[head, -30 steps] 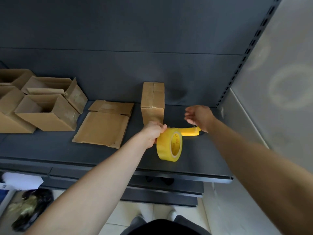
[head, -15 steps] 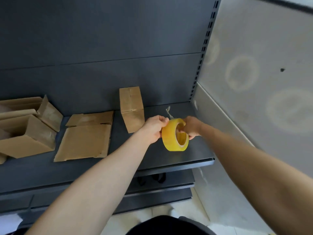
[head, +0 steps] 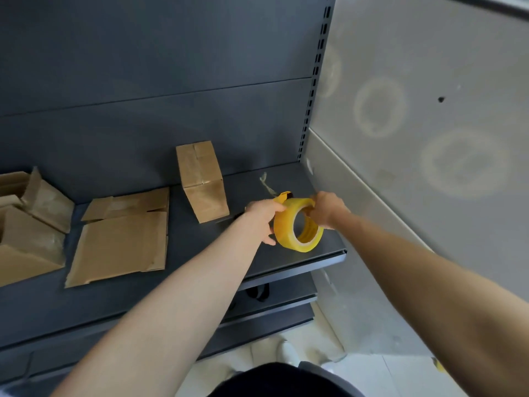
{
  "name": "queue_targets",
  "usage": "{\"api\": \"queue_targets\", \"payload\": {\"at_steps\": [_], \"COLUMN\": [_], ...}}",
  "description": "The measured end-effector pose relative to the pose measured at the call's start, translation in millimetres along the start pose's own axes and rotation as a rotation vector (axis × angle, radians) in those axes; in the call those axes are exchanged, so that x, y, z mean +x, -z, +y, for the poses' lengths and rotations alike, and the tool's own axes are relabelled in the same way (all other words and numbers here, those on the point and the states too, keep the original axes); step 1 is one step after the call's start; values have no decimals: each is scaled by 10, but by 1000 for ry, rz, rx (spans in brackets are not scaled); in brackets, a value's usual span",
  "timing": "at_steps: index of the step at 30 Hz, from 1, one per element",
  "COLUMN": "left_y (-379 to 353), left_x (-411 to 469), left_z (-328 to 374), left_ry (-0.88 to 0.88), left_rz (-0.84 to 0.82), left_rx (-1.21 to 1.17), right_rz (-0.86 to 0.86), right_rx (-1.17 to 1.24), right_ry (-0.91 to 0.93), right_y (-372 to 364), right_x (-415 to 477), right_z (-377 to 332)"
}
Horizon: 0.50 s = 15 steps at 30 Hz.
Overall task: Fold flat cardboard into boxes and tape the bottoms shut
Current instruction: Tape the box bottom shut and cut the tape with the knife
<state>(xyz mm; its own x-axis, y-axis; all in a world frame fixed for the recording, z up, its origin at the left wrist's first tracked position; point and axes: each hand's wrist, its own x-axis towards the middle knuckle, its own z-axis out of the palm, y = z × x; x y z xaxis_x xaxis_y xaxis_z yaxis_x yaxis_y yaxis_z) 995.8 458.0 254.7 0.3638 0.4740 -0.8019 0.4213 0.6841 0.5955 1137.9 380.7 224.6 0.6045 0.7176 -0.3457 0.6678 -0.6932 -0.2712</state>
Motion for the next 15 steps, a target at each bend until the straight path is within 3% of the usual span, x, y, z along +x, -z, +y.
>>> {"api": "queue_targets", "payload": {"at_steps": [4, 8, 12, 15], "left_y": [59, 173, 476, 737], "left_x": [77, 108, 87, 108], "left_z": [-96, 53, 258, 319], "left_ry": [-72, -324, -487, -392], "left_rz": [82, 311, 644, 714], "left_rx": [71, 126, -21, -263], "right_rz": [44, 34, -23, -124], "right_rx": [-224, -411, -466, -505], "right_ry": [2, -2, -14, -19], "right_y": [35, 42, 44, 75], "right_x": [40, 100, 206, 274], "right_z": [43, -3, -188, -309]}}
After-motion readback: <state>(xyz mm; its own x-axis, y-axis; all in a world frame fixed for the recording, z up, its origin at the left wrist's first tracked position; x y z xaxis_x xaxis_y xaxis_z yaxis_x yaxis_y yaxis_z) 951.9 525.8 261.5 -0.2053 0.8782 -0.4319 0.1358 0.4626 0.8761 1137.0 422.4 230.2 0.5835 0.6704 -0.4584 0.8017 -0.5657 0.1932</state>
